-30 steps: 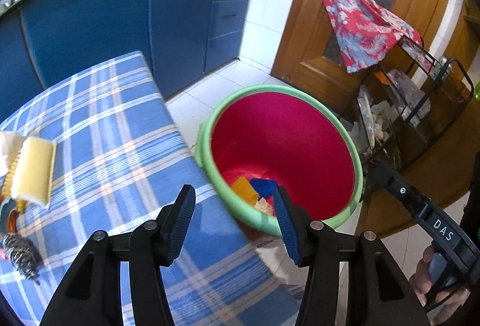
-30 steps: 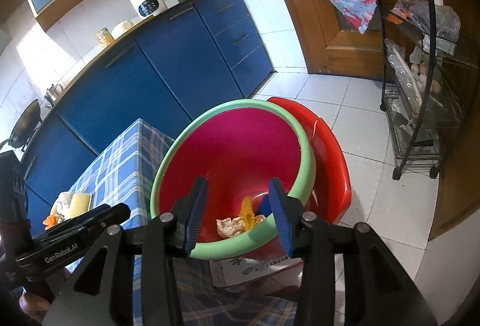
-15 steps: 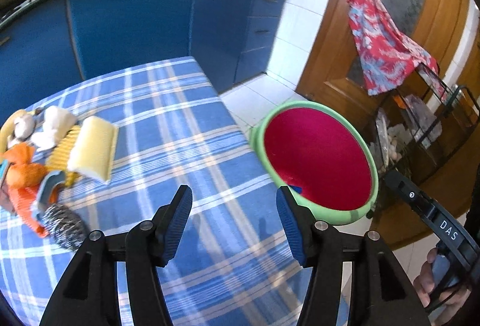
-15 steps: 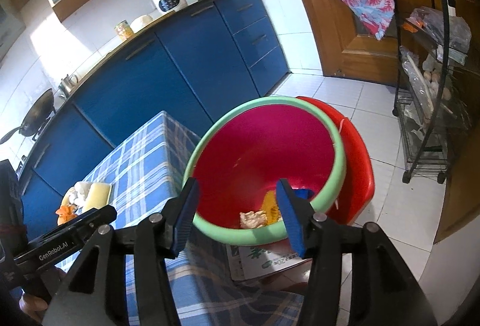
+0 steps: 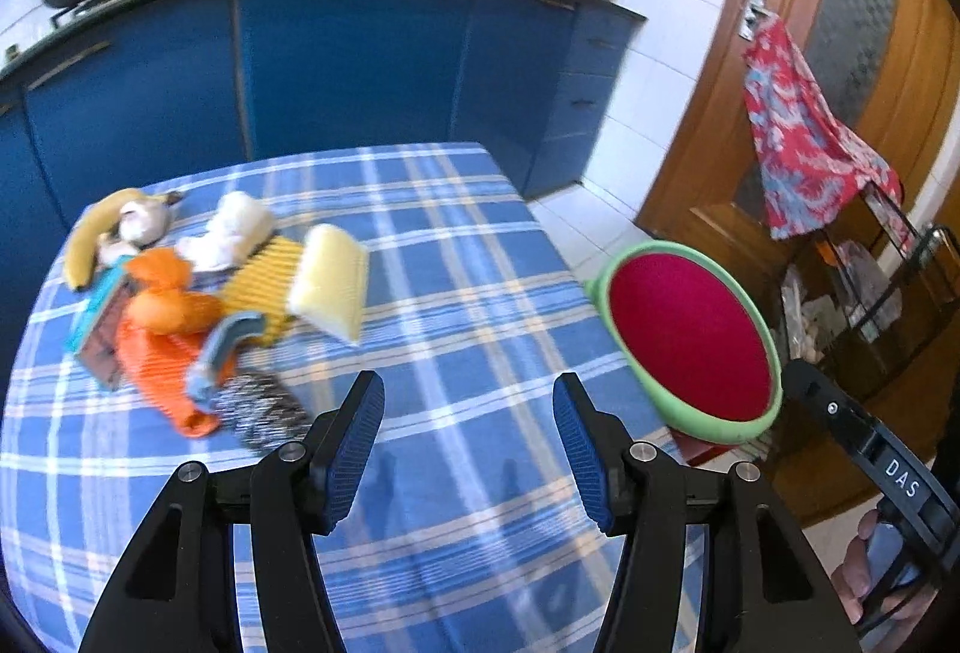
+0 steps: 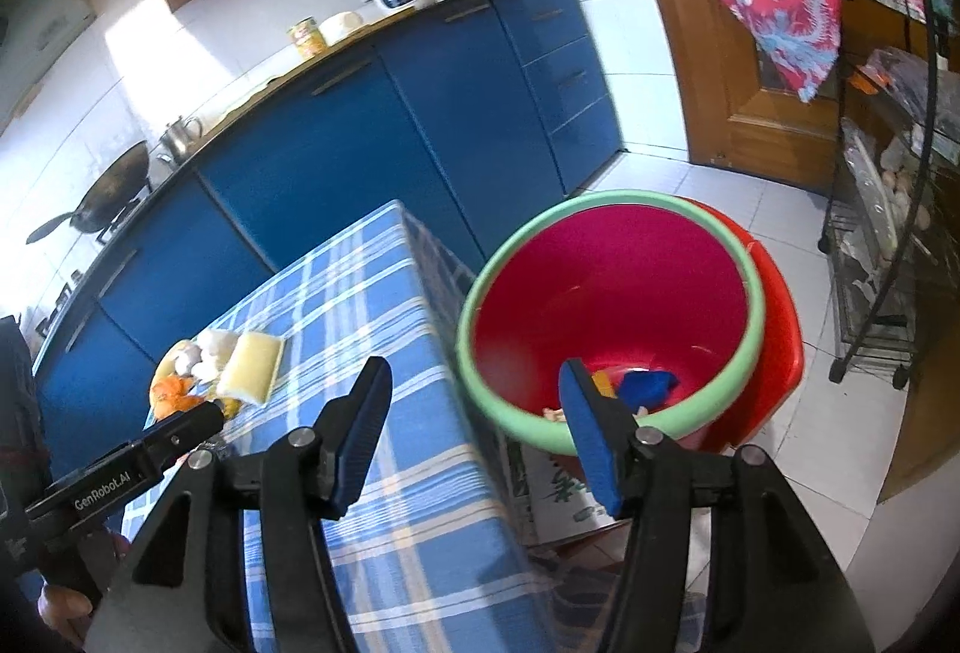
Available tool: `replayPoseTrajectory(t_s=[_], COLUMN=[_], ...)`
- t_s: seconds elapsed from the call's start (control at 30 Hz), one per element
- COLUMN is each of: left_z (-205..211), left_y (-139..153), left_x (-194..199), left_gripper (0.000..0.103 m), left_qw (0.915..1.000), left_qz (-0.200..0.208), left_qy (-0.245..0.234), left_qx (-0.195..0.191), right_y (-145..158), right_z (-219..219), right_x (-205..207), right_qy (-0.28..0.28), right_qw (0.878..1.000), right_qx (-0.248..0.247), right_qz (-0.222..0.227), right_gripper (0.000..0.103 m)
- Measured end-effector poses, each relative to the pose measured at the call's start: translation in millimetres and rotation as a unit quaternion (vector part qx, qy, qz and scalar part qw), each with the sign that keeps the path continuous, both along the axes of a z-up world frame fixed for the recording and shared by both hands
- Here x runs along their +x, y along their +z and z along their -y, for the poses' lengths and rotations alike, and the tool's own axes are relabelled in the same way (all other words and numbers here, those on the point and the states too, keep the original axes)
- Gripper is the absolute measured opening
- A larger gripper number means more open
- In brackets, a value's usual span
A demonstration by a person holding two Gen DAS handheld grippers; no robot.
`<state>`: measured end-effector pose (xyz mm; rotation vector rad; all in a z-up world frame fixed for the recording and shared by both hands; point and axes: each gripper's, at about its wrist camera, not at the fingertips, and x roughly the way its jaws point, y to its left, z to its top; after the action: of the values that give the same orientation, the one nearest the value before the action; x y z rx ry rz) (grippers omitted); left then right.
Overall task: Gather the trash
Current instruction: 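Move both open tools back over the table, then grasp the teal box with the left tool while the right tool grasps the yellow sponge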
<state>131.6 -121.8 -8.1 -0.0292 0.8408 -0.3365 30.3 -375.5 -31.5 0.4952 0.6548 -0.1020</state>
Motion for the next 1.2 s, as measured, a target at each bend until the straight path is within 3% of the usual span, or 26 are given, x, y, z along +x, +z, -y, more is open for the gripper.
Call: replayPoseTrajectory(t_s=[0.7,0.97,1.2], left_z=[-142.2,-181.2,-190.9], left_y=[9.7,-6.1,-28.6], left_x=[26.9,55.5,81.4], left_gripper=[0.060,0.060,0.060], left_qw=[0.9898,0.9837,0.9839], left_qz=[0.027,0.014,-0.012], left_qy=[0.135,0.172,0.173], left_qx=[0.035,0.049,0.043], right_y=[14.9,11.8,3.6], right_z=[-101.8,-141.8,-165.4], right_x=[53.5,86.0,117.3], right_qy=[0.094,0.126,0.144], right_qw=[0.995,0.991,0.988], right_qx=[-0.026,-0.037,-0.032], right_qz=[-0.016,-0.031,-0.050], right_gripper=[0.064,0.064,0.064])
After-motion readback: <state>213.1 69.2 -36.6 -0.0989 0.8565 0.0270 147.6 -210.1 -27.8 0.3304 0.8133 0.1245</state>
